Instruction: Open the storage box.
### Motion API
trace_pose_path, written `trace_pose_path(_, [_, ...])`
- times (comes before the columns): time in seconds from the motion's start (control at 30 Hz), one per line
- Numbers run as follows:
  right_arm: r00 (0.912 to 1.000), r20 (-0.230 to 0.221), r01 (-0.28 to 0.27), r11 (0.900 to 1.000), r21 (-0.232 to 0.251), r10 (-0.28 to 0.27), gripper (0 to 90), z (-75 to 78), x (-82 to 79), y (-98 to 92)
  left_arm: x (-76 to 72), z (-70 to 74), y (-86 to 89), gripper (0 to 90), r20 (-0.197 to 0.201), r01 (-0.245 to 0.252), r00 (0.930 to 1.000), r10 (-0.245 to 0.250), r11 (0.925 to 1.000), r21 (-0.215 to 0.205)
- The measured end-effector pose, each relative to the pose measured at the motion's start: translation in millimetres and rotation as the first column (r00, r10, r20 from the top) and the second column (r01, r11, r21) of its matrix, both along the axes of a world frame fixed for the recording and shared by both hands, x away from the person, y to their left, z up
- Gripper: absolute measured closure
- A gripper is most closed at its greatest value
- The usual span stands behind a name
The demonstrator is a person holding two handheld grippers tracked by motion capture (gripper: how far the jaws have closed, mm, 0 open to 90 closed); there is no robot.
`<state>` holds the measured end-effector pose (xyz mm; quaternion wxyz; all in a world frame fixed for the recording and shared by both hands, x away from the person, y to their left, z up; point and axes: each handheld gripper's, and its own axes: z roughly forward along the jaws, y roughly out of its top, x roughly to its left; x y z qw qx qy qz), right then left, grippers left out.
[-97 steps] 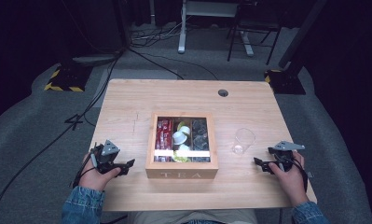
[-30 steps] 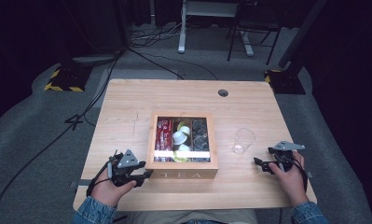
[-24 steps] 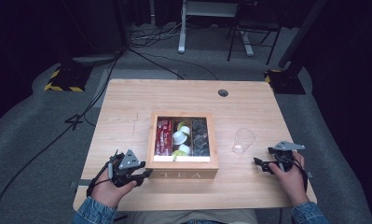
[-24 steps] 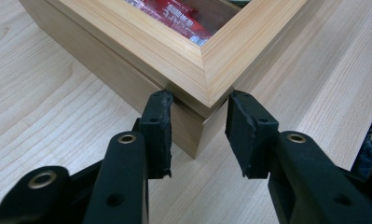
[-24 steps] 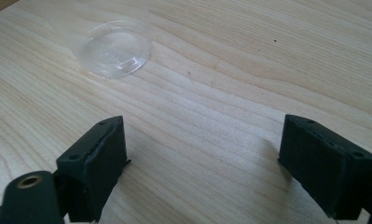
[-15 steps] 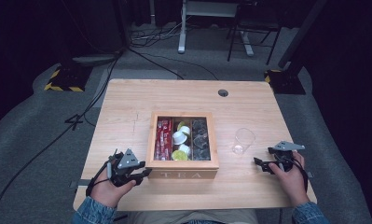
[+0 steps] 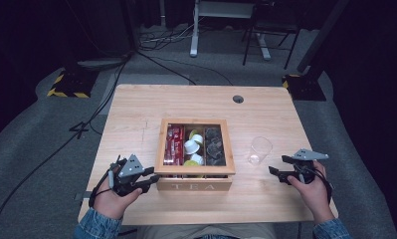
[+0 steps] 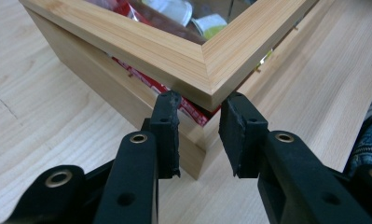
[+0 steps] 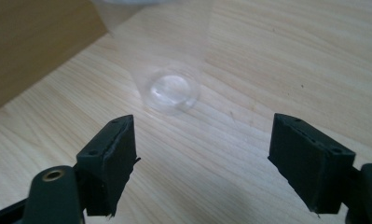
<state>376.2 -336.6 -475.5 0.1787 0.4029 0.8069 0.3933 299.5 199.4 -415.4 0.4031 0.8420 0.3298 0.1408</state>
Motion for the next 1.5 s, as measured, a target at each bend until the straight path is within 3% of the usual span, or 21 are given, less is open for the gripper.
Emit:
trace_pose_path(0.3, [0.9963,0.047,-0.072,0.997,-0.006,0.072,26.8,31.3,-16.3,16.8,1.8,5.4,1.9,68.1,0.022,-0.002,0.9998,0.003,0.9996,-0.027])
trace_pose_path(0.43, [0.9875,0.083,-0.134,0.991,-0.004,0.134,27.8,49.6,-27.0,32.2,2.4,7.8,2.4,68.3,0.027,-0.006,0.9996,0.007,0.9994,-0.035])
trace_pose_path(0.63, [0.9581,0.122,-0.261,0.965,0.000,0.259,28.2,71.8,-40.7,66.3,3.9,11.4,3.4,69.1,0.040,-0.017,0.9990,0.019,0.9983,-0.056])
trace_pose_path(0.67, [0.9581,0.122,-0.261,0.965,0.000,0.259,28.2,71.8,-40.7,66.3,3.9,11.4,3.4,69.0,0.040,-0.017,0.9990,0.019,0.9983,-0.056])
trace_pose_path(0.7, [0.9448,0.124,-0.305,0.952,-0.002,0.303,28.6,76.9,-43.8,78.8,4.7,11.7,3.2,68.9,0.034,-0.014,0.9993,0.016,0.9981,-0.060])
trace_pose_path(0.73, [0.9448,0.124,-0.305,0.952,-0.002,0.303,28.6,76.9,-43.8,78.8,4.7,11.7,3.2,68.8,0.034,-0.014,0.9993,0.016,0.9981,-0.060])
trace_pose_path(0.77, [0.9335,0.127,-0.337,0.941,-0.005,0.335,28.7,79.5,-45.1,89.1,5.9,12.3,3.5,68.8,0.039,-0.014,0.9991,0.016,0.9980,-0.062])
trace_pose_path(0.83, [0.9252,0.128,-0.358,0.934,-0.015,0.357,28.6,81.0,-44.9,98.4,6.4,13.0,3.2,68.9,0.036,-0.019,0.9991,0.022,0.9970,-0.076])
trace_pose_path(1.1, [0.9091,0.158,-0.383,0.922,-0.045,0.386,31.9,82.8,-38.9,124.0,9.7,15.5,3.3,68.8,0.047,-0.026,0.9984,0.030,0.9952,-0.094])
trace_pose_path(1.17, [0.9019,0.171,-0.389,0.918,-0.081,0.397,33.7,83.0,-36.6,133.5,10.8,16.2,3.2,68.6,0.049,-0.023,0.9984,0.028,0.9953,-0.094])
trace_pose_path(1.5, [0.9001,0.203,-0.370,0.922,-0.113,0.386,38.5,82.6,-28.8,144.9,12.6,17.0,3.2,68.3,0.056,-0.020,0.9981,0.025,0.9952,-0.096])
